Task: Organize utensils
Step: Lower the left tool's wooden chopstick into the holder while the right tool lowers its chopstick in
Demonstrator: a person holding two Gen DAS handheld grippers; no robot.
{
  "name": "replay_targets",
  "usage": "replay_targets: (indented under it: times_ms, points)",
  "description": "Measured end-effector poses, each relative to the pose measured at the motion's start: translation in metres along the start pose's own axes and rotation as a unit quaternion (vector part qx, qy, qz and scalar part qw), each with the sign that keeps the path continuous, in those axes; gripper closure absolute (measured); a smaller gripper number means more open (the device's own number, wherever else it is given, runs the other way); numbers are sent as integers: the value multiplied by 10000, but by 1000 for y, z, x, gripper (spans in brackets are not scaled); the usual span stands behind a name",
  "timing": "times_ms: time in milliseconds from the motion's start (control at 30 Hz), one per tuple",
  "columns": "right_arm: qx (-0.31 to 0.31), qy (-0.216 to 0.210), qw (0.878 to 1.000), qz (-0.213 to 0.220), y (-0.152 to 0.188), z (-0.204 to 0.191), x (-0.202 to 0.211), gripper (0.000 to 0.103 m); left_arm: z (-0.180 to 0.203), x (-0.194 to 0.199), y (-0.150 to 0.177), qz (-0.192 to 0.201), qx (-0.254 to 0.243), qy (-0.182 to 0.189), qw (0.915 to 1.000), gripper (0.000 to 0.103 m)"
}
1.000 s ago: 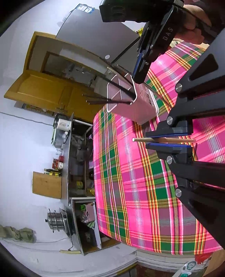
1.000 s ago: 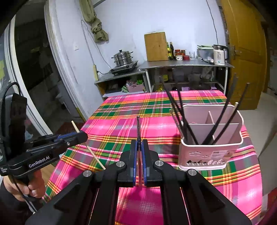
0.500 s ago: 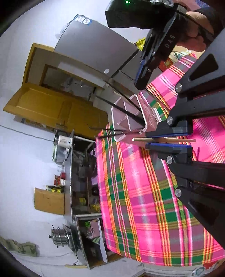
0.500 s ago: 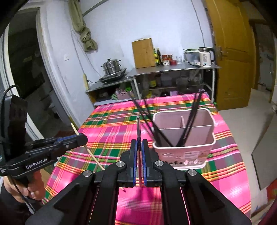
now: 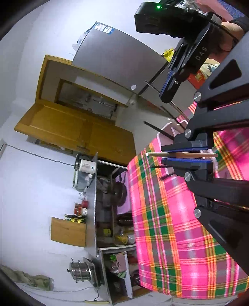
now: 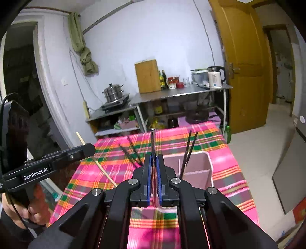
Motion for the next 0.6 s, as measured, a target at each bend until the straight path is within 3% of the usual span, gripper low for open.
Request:
replay_targets:
  times_ms: [267, 600]
  points:
    - [67, 104, 9999, 111, -18, 7, -16, 98, 7, -26, -19, 113, -147, -136, 9997, 98]
    - [199, 275, 9993, -156, -2, 13, -52, 98, 3, -66, -5, -102, -167, -150, 9997, 97]
Point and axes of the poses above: each gripper's, at about its wrist camera, not at the fingertips, and x roughly against the way its jaws point, z to its right, y to its underside, the point moved 1 cm from there along -x, roughly the way its jaws point, and after that the axes turned 6 degrees about -y, right-handed, at the moved point
